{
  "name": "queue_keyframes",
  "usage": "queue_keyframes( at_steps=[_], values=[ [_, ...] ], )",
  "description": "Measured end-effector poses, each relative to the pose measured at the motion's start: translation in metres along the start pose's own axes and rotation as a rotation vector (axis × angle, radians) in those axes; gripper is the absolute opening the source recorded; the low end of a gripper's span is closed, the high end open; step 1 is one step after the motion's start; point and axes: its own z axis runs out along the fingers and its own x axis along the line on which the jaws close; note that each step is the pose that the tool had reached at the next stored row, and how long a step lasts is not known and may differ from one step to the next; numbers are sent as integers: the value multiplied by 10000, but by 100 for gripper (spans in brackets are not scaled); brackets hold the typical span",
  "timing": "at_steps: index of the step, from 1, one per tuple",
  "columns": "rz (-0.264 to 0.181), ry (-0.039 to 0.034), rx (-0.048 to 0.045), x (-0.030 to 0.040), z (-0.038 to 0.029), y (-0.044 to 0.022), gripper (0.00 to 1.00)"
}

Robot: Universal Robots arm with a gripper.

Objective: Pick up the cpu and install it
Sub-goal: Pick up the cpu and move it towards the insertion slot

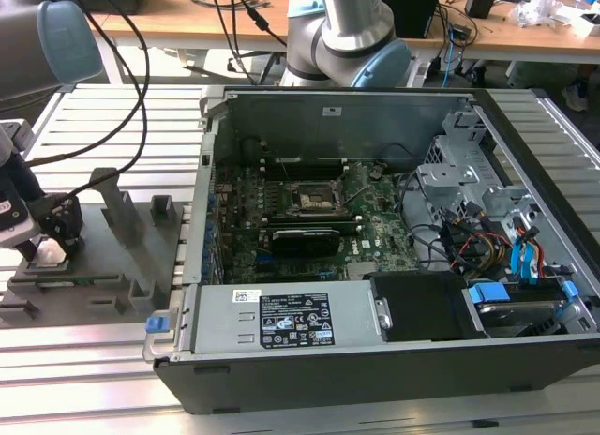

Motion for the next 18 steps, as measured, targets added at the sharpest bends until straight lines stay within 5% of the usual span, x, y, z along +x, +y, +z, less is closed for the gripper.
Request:
queue_keyframes(
  at_steps=[18],
  values=[
    [-1, 0, 1, 0, 4, 0, 55]
  ],
)
